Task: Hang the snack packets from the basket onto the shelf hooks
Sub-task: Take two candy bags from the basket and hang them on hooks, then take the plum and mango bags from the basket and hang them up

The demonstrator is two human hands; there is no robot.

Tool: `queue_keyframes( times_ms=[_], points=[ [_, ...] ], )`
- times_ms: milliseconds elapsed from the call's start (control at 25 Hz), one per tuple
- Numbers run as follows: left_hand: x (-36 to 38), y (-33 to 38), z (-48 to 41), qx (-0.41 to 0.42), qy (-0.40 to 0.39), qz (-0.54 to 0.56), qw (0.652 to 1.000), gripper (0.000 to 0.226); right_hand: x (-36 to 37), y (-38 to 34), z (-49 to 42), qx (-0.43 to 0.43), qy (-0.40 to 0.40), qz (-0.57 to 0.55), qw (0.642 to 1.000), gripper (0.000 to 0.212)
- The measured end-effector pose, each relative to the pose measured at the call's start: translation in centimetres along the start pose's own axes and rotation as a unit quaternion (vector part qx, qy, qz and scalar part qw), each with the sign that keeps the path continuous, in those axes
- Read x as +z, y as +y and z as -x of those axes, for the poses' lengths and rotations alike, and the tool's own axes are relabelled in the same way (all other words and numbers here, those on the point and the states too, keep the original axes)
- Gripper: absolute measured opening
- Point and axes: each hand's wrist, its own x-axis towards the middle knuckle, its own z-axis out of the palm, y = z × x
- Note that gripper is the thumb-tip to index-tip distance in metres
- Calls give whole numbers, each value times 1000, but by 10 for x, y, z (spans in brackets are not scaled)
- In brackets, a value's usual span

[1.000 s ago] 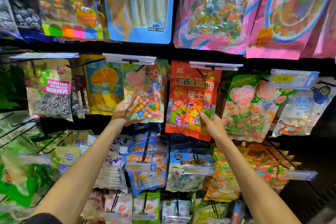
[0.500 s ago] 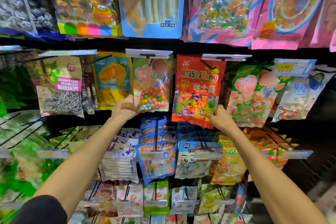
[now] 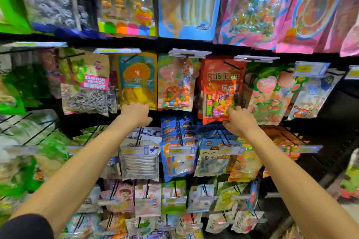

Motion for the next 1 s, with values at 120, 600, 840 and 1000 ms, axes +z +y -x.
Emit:
queue_keyframes(
  times_ms=[120,600,840,1000],
  points=[
    [-3,-22,34,-4,13,-1,1000,51,-16,-35,26,-9,-21,-8,1000,49],
    [15,-159,238,-109,5,17,994,49,-44,-219,134,-156,26,-33,987,53],
    [36,-247,347,-200,25,32,979,50,-56,-344,191,-262,13,-36,964,53],
    [47,-310,414,-250,11,28,968,50,-65,-429,228,-333,2,-42,942,52]
  ],
)
